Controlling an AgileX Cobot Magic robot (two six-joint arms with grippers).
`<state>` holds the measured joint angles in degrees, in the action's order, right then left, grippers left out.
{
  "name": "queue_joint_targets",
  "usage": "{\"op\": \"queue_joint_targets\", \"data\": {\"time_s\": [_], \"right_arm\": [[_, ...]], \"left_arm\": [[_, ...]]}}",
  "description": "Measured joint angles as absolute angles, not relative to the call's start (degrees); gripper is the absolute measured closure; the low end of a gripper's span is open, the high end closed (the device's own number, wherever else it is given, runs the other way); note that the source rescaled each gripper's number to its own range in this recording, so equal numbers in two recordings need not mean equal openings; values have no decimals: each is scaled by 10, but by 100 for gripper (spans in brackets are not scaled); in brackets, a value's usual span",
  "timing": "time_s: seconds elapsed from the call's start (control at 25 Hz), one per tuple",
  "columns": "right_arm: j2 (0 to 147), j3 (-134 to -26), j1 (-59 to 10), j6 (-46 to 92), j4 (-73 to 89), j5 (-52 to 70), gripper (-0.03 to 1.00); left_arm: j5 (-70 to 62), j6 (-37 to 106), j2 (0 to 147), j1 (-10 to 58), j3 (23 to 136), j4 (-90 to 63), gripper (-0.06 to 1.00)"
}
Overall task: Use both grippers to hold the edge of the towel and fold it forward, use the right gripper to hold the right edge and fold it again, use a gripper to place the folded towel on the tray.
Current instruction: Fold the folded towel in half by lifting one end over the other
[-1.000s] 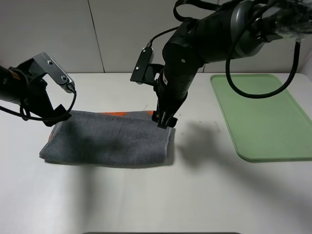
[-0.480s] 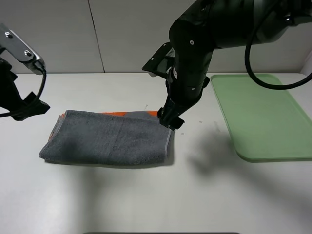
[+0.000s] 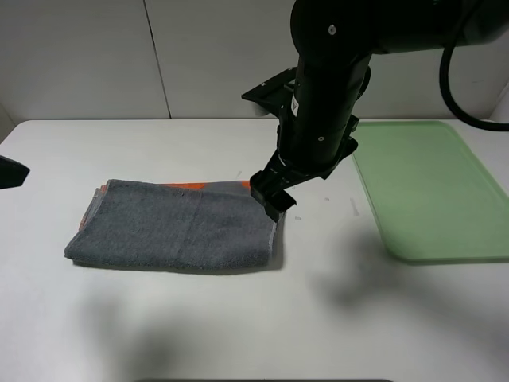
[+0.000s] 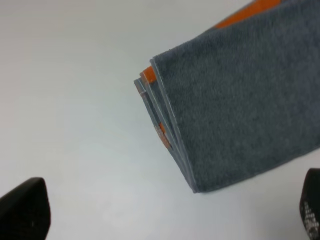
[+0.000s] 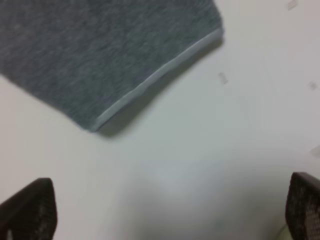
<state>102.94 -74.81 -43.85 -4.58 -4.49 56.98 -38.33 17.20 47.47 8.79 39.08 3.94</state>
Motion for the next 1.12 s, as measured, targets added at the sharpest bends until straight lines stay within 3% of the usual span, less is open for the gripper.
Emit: {"op": "queue_joint_targets", "data": {"time_s": [0.56, 1.12], "right_arm": [[1007, -748, -438, -71, 8, 585, -3], [1007, -748, -438, -93, 10, 585, -3]], "left_arm": [[-564, 36, 211, 88, 391, 39, -6], [-636, -28, 45, 88, 380, 39, -6]]}}
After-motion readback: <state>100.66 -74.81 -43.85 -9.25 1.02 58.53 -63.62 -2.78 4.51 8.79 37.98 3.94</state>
